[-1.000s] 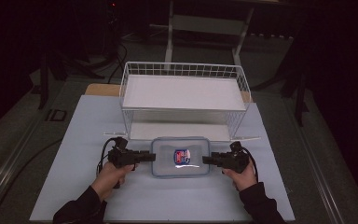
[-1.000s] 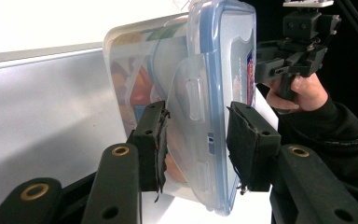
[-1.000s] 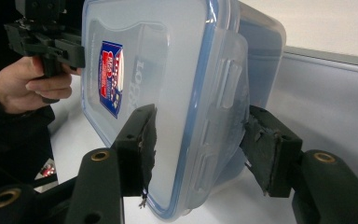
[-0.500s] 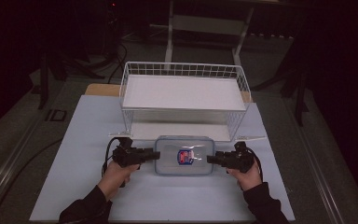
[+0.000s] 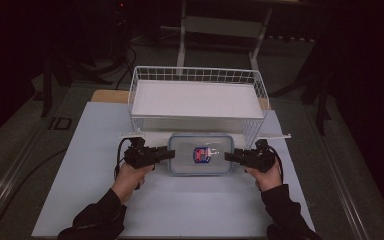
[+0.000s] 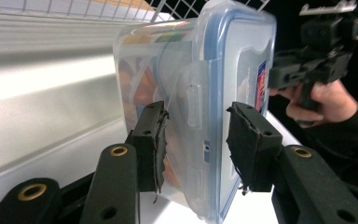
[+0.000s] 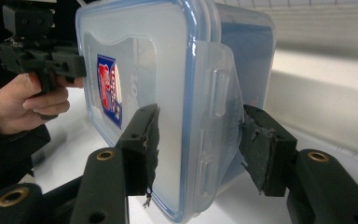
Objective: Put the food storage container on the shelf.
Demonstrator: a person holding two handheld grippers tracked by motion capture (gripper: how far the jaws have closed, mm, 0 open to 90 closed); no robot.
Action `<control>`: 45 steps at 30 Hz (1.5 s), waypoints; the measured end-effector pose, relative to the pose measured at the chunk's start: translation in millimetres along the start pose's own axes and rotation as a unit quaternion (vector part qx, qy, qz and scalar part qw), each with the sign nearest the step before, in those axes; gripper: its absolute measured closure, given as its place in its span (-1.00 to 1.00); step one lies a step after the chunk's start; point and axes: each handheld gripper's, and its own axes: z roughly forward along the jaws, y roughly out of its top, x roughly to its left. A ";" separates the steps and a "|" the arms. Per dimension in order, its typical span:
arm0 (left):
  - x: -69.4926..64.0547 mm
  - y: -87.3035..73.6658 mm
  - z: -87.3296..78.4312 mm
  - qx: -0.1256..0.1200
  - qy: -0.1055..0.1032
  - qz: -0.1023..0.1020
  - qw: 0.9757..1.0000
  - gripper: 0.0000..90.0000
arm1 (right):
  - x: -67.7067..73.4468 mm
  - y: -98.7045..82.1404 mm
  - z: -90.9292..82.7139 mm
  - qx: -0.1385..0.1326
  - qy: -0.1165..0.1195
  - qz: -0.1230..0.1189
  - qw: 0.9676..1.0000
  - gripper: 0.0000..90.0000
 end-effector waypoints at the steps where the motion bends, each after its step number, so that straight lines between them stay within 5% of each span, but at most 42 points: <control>1: 0.9 0.3 1.4 0.001 0.003 -0.001 1.000 0.26 | -0.7 1.9 0.7 0.000 -0.002 -0.005 1.000 0.08; 9: 10.9 4.0 9.4 -0.015 0.015 -0.011 1.000 0.26 | -15.3 6.4 9.9 -0.006 -0.001 0.009 1.000 0.08; 18: 15.6 7.5 14.9 -0.052 0.035 0.003 0.998 0.24 | -28.3 4.3 18.9 -0.032 0.004 0.015 0.999 0.08; 34: 29.8 10.4 23.0 -0.073 0.058 -0.009 0.996 0.19 | -33.8 14.4 33.9 -0.048 -0.024 0.002 0.999 0.07; 45: 33.6 11.2 30.1 -0.101 0.063 -0.024 0.993 0.16 | -39.3 15.7 36.1 -0.058 -0.024 0.028 0.998 0.04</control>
